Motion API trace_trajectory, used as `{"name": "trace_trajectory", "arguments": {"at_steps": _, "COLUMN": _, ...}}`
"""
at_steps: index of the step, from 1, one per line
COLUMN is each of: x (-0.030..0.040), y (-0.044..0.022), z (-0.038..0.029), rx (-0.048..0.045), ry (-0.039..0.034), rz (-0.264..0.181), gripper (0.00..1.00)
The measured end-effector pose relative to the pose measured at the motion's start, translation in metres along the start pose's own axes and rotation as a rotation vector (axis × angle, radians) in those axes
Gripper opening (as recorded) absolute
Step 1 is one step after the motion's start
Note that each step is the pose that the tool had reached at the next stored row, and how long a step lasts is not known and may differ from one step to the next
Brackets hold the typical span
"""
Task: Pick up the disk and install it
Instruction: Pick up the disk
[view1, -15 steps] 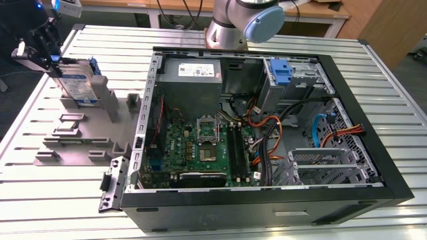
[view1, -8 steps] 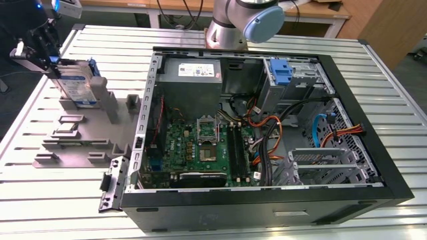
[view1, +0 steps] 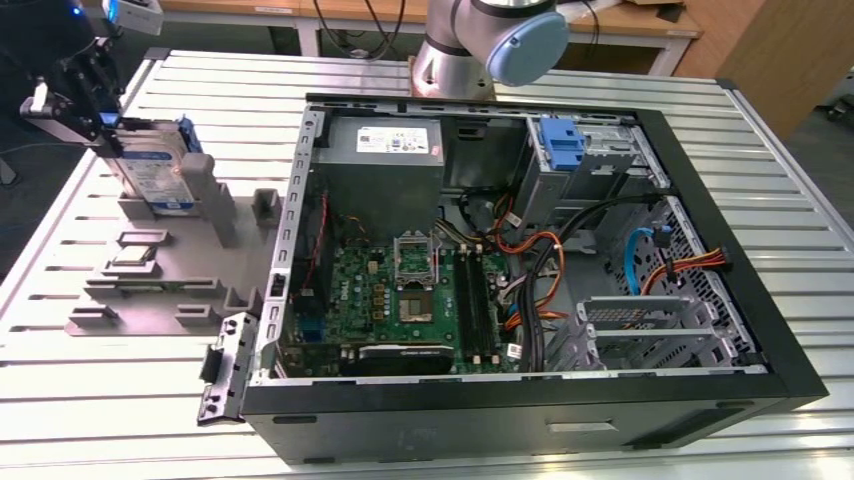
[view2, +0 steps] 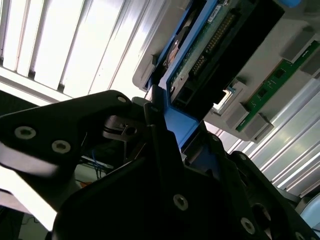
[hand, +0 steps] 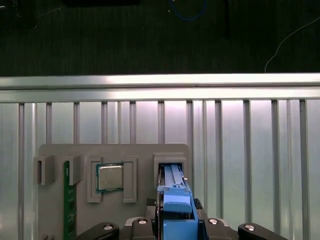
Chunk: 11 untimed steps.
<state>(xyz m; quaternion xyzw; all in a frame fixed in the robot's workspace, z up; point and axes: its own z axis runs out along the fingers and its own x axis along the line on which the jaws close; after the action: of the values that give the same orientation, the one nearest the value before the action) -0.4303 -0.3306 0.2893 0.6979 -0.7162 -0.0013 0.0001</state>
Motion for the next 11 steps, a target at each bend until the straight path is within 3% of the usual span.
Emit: {"name": "trace_trajectory", "arguments": {"at_steps": 11, "x": 0.0000, "y": 0.0001, "z": 0.0000, "rx": 0.0006, "ry": 0.0000, "rz": 0.000, "gripper": 0.37}}
